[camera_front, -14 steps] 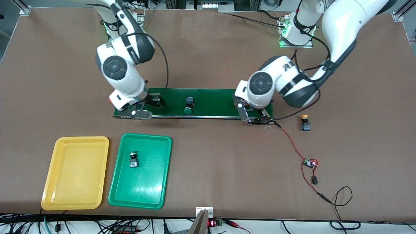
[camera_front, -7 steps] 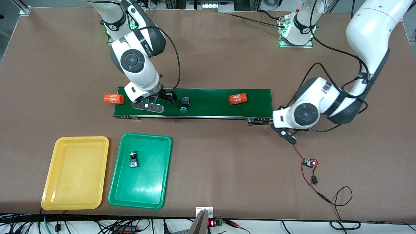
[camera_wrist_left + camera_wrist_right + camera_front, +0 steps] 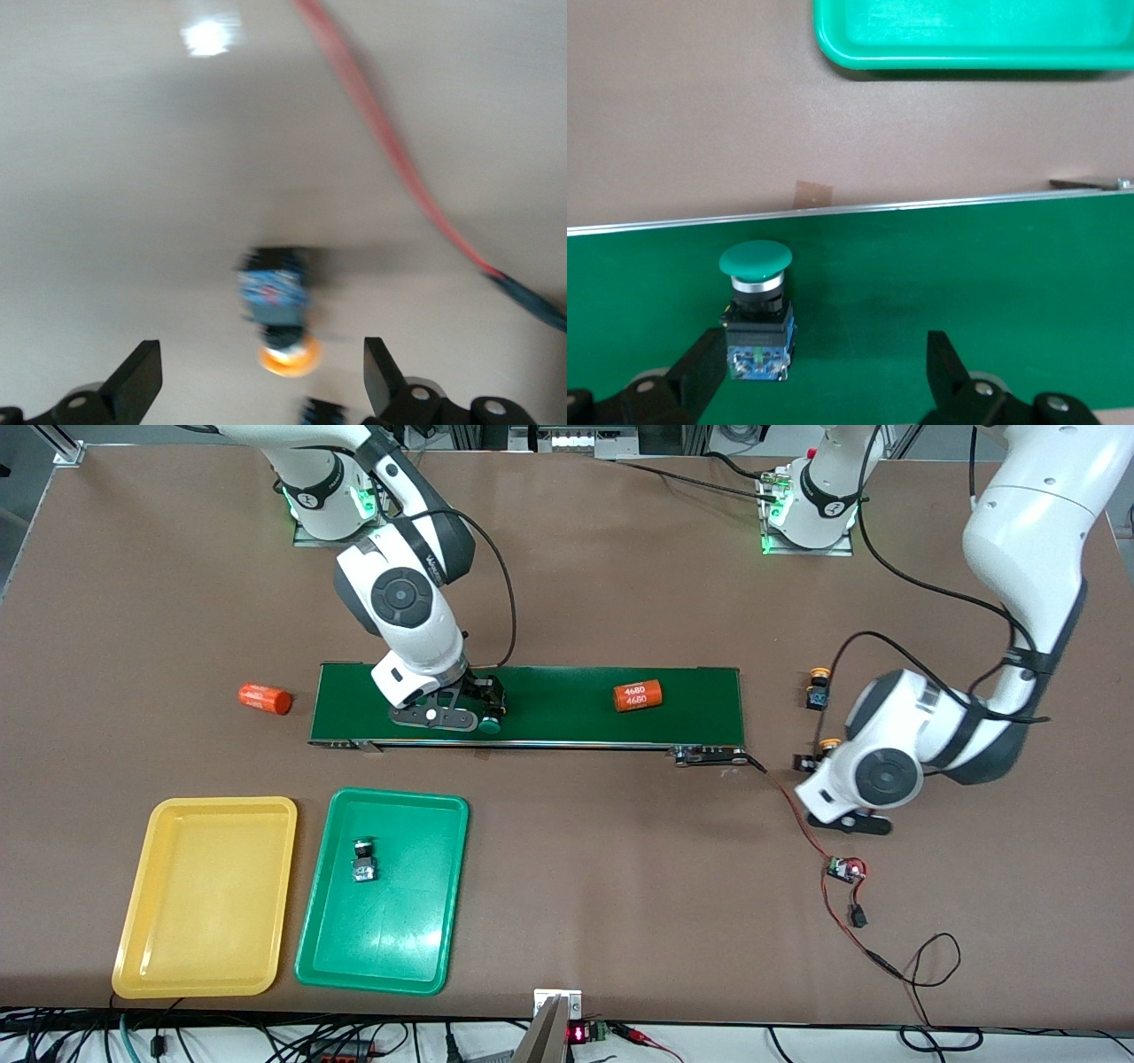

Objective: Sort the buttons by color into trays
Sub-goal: 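Lift the green button with the right gripper while the left gripper grasps an orange button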

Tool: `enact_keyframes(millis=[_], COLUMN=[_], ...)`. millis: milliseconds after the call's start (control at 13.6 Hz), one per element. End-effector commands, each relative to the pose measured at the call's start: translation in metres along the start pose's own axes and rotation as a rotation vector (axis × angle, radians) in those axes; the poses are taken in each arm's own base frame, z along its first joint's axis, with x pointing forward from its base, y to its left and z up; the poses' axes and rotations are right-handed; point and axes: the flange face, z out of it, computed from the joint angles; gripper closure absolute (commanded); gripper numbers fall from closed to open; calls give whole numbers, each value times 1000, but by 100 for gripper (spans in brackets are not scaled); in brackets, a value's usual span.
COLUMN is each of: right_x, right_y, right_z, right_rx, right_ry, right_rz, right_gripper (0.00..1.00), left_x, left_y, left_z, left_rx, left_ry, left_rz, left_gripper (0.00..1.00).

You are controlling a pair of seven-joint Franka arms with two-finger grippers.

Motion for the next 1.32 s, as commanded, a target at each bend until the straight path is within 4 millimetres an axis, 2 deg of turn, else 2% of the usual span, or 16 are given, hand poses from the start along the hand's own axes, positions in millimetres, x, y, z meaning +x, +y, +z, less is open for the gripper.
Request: enact_keyframes(millis=[0,221,368,515,662,736,810,883,1030,1104,1251], right_x=[-3,-3,-2,-1,0,1,3,5,7,8,13], right_y=[-7,-8,-9,-9,-9,-10,-9,-7,-4,-1,5], right_z=[5,10,17,25,35,41,44,48,50,52,52], right_rx=[2,7,10,13,17,20,23,23,22,20,16], right_ry=[23,23,19,16,10,10,10,6,3,-1,-4], right_rz=[-42,-41,-39,-40,-40,-39,-37,-32,-27,-23,-14], right_gripper=[0,0,0,0,0,0,1,8,32,44,61], left_x=[11,17,16,18,14,13,13,13,12,12,12], left_y=[-8,-7,-6,-8,0,-2,0,2,3,3,8], left_z=[10,30,30,44,66,69,69,68,63,61,57], left_rx=[-28,-69,-104,-128,-129,-129,-129,-128,-123,-127,-133], left_ry=[-12,-2,-13,-40,-85,-93,-93,-94,-92,-87,-85], left_rz=[-54,-59,-74,-85,-101,-107,-107,-112,-129,-133,-134], left_gripper=[0,0,0,0,0,6,25,44,72,76,79])
